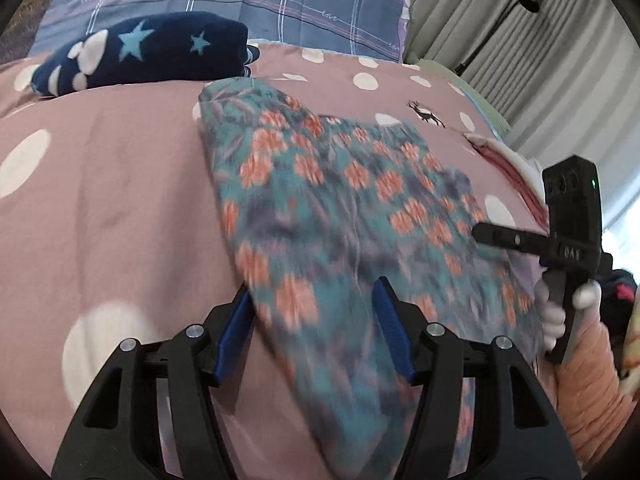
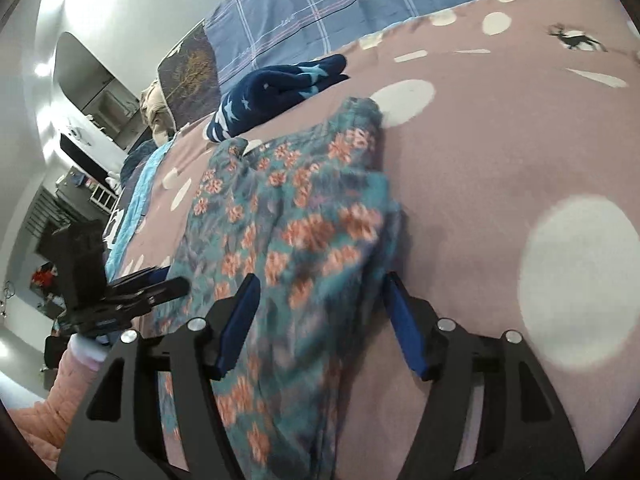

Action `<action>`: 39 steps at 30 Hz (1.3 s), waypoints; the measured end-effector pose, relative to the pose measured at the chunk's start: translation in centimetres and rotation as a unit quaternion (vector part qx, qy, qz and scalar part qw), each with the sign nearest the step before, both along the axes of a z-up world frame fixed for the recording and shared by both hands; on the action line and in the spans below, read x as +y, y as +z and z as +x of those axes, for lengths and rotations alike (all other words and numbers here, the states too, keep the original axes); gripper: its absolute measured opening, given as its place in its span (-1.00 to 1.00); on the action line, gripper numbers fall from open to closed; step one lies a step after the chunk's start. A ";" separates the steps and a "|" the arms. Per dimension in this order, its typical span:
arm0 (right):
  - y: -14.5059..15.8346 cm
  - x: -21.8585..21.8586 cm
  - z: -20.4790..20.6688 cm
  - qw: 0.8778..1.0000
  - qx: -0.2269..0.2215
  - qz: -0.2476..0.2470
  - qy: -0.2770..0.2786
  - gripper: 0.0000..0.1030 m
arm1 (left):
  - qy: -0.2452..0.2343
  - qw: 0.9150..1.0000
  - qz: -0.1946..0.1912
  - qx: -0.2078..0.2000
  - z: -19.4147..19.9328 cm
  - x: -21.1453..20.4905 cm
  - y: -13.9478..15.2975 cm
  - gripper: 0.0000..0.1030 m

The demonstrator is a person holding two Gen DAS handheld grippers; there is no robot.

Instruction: Fold small clothes

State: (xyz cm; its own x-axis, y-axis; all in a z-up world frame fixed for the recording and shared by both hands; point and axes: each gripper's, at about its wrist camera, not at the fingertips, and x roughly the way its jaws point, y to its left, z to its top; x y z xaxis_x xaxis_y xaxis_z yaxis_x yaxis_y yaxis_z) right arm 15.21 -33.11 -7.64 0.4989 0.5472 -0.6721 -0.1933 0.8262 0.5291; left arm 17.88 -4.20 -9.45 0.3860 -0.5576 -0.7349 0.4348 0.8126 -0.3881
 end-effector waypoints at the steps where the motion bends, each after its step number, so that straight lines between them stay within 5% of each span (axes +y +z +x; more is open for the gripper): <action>1: 0.0 0.3 0.7 1.000 0.000 -0.001 0.003 0.26 | 0.000 1.000 -0.001 0.001 0.4 -0.2 -0.1 0.18; 6: 0.0 1.4 3.9 1.000 -0.005 -0.018 0.010 0.02 | 0.009 1.000 0.011 -0.011 4.4 -1.6 0.2 0.16; 8: -0.1 1.6 4.7 1.000 -0.002 -0.025 0.009 -0.24 | 0.013 0.999 0.022 -0.020 5.5 -2.2 0.3 -0.24; 9: -0.3 1.7 5.0 1.000 -0.001 -0.029 0.007 -0.38 | 0.010 0.999 0.029 -0.025 5.9 -2.5 0.4 -0.64; 10: -0.3 1.8 5.0 0.999 -0.002 -0.033 0.006 -0.47 | 0.004 0.999 0.028 -0.025 6.1 -2.6 0.5 -0.74; 18: 4.9 3.7 0.3 0.985 -0.123 -0.123 -0.013 -0.66 | -0.013 0.985 0.067 -0.155 2.1 -4.6 7.3 -0.79; 26: 14.1 0.2 -2.3 0.959 -0.226 -0.146 -0.094 -0.68 | -0.048 0.955 0.079 -0.283 1.2 -9.6 17.5 -0.78; 33: 19.2 -4.7 3.2 0.931 -0.250 -0.205 -0.167 -0.69 | -0.051 0.942 0.098 -0.317 7.8 -16.5 21.7 -0.78; 39: 18.0 -8.9 11.5 0.928 -0.220 -0.204 -0.219 -0.69 | -0.035 0.939 0.140 -0.312 15.0 -21.7 20.2 -0.71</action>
State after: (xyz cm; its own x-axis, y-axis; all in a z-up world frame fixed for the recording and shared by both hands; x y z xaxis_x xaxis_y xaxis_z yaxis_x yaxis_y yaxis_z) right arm 26.70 -41.98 10.32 0.8886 -0.0284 -0.4577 0.0851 0.9910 0.1037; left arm 32.91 -25.91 10.76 0.7601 -0.4165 -0.4988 0.5625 0.8061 0.1840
